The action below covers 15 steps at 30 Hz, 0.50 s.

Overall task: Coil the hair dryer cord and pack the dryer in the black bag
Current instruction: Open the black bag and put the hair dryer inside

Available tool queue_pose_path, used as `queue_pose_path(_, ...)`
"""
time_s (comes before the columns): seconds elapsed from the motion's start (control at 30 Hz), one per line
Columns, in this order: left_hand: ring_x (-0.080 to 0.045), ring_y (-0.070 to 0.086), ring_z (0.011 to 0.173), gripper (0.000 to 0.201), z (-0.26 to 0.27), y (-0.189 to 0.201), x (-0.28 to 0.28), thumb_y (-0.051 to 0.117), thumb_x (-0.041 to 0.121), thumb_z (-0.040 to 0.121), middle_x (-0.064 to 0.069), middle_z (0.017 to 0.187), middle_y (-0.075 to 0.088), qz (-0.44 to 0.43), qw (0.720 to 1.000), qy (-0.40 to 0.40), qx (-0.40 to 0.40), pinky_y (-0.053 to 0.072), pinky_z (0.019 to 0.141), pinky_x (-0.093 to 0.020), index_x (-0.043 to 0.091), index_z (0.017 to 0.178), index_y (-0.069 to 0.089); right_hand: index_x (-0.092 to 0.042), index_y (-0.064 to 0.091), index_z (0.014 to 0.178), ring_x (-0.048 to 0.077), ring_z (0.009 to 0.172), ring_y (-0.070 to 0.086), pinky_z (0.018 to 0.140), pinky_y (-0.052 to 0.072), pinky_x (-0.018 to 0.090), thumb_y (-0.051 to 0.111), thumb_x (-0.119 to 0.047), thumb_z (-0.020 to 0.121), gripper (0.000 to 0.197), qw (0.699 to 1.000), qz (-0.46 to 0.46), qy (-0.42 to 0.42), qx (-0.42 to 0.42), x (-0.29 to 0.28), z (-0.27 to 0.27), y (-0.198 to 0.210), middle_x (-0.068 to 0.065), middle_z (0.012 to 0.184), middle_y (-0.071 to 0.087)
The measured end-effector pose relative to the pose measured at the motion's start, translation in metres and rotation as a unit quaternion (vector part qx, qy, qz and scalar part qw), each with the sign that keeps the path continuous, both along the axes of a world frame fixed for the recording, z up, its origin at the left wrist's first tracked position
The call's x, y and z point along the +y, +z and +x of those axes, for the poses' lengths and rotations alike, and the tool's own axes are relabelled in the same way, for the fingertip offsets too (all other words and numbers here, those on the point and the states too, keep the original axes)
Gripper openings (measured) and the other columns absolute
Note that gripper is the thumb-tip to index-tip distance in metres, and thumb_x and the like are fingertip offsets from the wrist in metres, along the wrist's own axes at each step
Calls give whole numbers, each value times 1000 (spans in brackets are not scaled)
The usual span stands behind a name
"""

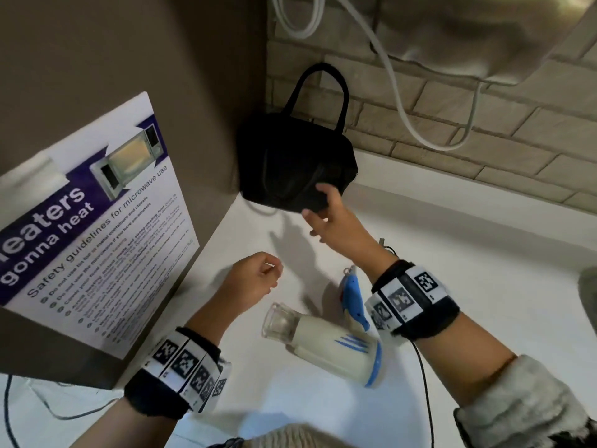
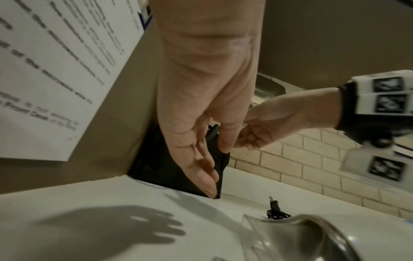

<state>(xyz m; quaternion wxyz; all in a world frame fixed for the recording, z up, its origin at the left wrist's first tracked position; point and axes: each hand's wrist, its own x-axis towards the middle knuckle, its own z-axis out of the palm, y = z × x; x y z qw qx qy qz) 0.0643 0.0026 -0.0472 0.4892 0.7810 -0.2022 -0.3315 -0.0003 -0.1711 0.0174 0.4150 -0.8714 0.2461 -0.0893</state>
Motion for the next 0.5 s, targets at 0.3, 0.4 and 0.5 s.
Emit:
queue_pose_path(0.3, -15, 66, 92, 21, 13, -9, 31, 58, 24, 92, -4, 103, 71, 68, 975, -11, -210, 49, 83, -22, 12, 109, 65, -23, 8, 151, 40, 91, 67, 82, 55, 47, 67, -23, 83, 89, 986, -113, -64, 102, -64, 69, 12, 21, 115, 62)
queue_pose_path(0.4, -13, 65, 94, 23, 17, -9, 38, 57, 24, 93, -1, 107, 71, 67, 969, -11, -239, 43, 77, -10, 13, 111, 65, -12, 26, 143, 44, 106, 59, 84, 45, 41, 60, -30, 89, 66, 977, -159, -108, 93, -70, 71, -1, 25, 119, 60)
queue_pose_path(0.5, -13, 64, 94, 22, 21, -10, 41, 58, 23, 92, -1, 107, 70, 53, 967, -11, -247, 43, 79, -10, 15, 112, 66, -13, 45, 124, 43, 98, 61, 83, 51, 44, 55, -28, 92, 37, 986, -112, -122, 30, -72, 64, -16, 22, 108, 64)
